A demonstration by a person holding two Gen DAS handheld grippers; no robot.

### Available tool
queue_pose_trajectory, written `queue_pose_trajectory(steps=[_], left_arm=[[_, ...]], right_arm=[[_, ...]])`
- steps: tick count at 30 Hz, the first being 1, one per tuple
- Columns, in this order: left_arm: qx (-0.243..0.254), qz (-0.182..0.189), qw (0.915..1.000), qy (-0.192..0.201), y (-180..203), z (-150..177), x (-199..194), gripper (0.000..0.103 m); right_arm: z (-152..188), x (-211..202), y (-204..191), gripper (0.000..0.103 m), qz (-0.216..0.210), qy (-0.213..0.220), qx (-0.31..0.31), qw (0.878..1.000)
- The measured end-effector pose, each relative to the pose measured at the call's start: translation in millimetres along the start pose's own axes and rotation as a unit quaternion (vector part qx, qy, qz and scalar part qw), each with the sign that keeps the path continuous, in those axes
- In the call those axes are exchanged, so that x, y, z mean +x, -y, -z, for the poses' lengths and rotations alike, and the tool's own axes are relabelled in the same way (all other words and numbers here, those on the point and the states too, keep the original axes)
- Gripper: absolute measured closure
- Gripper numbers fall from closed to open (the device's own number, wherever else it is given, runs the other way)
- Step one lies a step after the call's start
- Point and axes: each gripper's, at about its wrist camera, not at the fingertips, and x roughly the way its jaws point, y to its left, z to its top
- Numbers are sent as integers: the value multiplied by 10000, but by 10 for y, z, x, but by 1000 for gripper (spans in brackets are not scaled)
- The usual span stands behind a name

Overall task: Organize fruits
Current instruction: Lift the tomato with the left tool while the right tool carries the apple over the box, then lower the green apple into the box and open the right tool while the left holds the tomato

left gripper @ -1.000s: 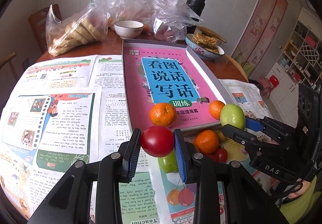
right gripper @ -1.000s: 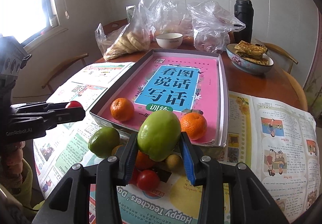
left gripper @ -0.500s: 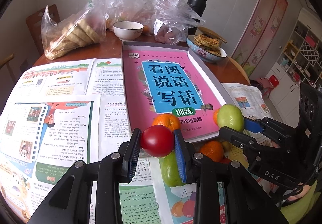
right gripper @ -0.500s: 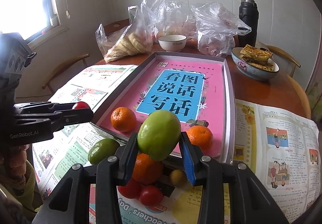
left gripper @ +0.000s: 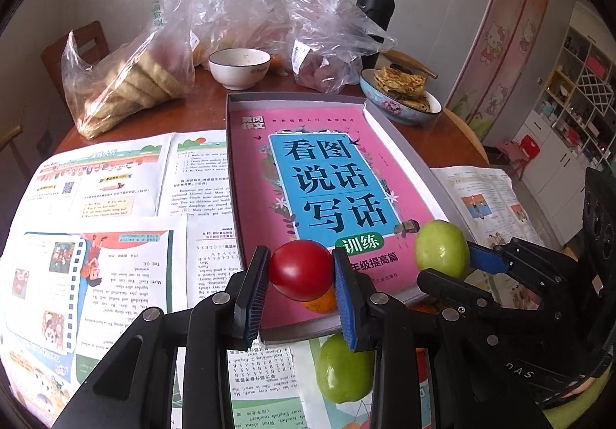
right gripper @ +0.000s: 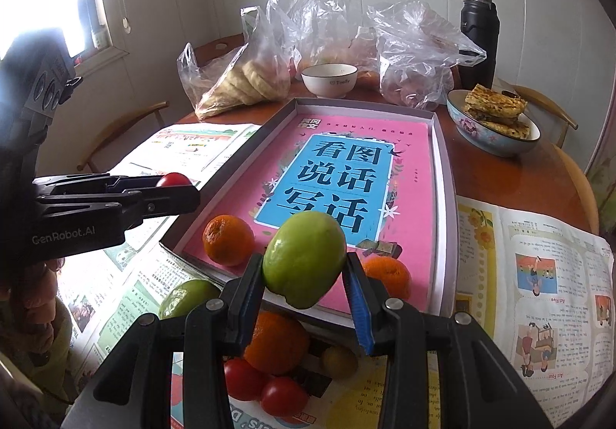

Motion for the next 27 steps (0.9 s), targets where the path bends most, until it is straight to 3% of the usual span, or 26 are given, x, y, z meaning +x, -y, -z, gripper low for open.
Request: queue_pose_trajectory(steps=[27], left_arm=[[142,45,9984,-539,56,-298,579,70]], right_arm=[[-74,244,-80,62,-103,-219,-173,9996]])
